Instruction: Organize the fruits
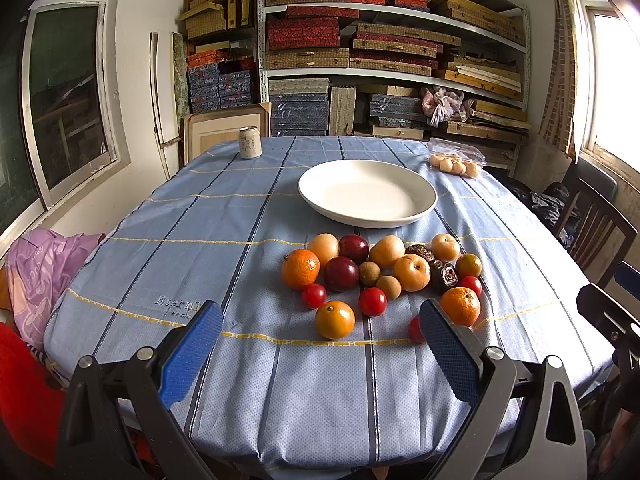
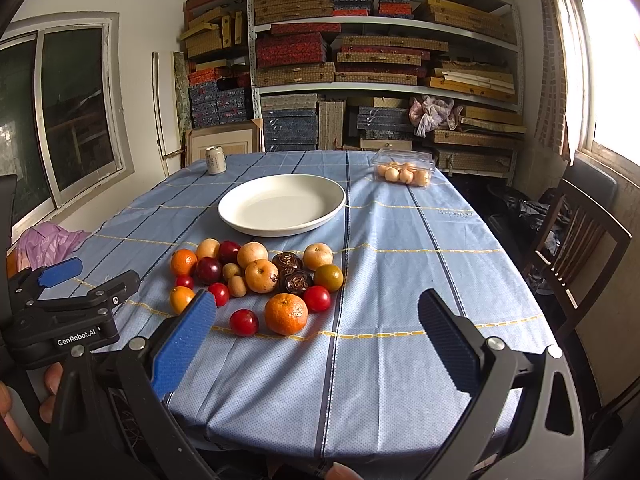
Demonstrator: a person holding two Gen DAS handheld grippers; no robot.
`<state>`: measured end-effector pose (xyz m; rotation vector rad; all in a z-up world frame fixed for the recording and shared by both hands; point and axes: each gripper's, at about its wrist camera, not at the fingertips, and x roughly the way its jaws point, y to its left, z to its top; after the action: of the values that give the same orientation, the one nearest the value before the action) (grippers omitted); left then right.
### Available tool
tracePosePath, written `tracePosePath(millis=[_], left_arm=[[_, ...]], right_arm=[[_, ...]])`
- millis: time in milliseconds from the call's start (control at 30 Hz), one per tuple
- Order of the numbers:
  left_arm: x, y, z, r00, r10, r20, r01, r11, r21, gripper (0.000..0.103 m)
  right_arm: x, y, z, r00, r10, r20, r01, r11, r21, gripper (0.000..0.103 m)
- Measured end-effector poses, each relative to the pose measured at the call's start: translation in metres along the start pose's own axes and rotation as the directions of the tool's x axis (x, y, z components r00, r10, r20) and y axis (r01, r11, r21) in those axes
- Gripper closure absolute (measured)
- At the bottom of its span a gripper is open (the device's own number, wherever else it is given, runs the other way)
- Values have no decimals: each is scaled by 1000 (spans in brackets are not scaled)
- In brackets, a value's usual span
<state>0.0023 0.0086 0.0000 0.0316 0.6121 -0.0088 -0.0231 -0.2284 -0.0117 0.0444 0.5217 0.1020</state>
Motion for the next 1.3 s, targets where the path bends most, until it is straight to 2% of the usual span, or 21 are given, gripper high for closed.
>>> tracePosePath(millis=[1167,1300], left_arm=[[4,1,-3,1000,8,0,-8,1000,-4,4],[11,4,-5,1000,14,-16,-14,1000,-3,4]], right_arm=[[2,2,-1,1000,-3,-4,3,1000,-7,4],[8,-3,-4,1000,-8,-28,8,1000,-2,4]])
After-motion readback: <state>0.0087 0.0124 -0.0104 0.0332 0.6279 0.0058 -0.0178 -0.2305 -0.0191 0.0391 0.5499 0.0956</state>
